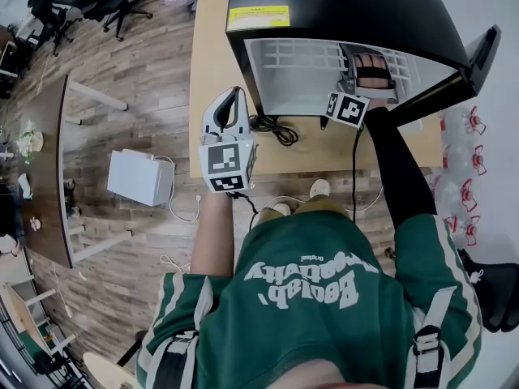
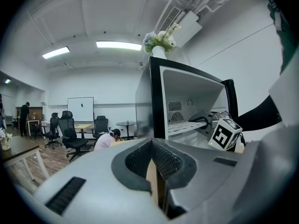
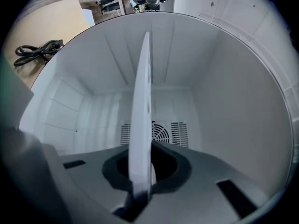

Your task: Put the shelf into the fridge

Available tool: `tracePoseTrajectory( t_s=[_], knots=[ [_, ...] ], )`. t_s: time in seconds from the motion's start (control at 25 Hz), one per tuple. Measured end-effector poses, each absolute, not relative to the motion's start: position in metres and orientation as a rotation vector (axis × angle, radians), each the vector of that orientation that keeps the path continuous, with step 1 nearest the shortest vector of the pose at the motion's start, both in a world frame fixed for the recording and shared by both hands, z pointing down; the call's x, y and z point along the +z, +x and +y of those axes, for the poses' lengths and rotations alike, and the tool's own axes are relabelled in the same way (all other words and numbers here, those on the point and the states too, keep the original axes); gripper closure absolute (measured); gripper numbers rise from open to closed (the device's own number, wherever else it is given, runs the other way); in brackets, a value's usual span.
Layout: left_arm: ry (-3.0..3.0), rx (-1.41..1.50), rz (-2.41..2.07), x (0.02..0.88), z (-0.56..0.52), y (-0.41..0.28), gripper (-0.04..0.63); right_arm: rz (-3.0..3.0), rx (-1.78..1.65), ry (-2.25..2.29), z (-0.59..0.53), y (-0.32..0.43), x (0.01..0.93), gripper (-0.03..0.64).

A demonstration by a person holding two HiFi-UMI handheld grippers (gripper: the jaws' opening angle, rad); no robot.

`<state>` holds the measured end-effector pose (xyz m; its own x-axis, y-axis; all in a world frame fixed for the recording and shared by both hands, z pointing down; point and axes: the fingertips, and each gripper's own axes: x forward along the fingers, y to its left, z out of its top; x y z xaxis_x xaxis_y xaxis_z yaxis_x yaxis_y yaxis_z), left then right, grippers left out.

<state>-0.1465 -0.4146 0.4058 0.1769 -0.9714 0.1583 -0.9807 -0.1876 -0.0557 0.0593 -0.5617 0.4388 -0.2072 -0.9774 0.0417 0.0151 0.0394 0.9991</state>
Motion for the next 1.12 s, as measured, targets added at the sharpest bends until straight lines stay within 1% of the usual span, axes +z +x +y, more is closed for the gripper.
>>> tracePoseTrajectory(
  t_s=[0.16,0.2,0.24,0.28,0.56,0.76,0.96,1.12],
  knots=[
    [2.379,0.239,-1.955,0.406,-0.412,-0.143,0.595,-1.396,-1.299,1.047,-0.561,0.060,0.442,0.568],
    [2.383,0.239,-1.952,0.405,-0.412,-0.142,0.595,-1.409,-1.281,1.033,-0.560,0.059,0.444,0.543],
    [2.386,0.239,-1.948,0.403,-0.411,-0.142,0.595,-1.422,-1.268,1.018,-0.559,0.058,0.445,0.501],
    [2.391,0.238,-1.945,0.402,-0.410,-0.141,0.595,-1.439,-1.261,1.011,-0.556,0.056,0.445,0.479],
    [2.441,0.242,-1.918,0.396,-0.403,-0.135,0.595,-1.514,-1.234,1.039,-0.517,0.045,0.442,0.453],
    [2.509,0.217,-1.897,0.385,-0.399,-0.129,0.595,-1.571,-1.172,1.148,-0.489,0.048,0.423,0.440],
    [2.542,0.183,-1.858,0.374,-0.390,-0.119,0.595,-1.662,-1.035,1.242,-0.462,0.057,0.415,0.437],
    [2.569,0.153,-1.812,0.366,-0.379,-0.108,0.595,-1.773,-0.895,1.340,-0.437,0.064,0.405,0.419]
  ],
)
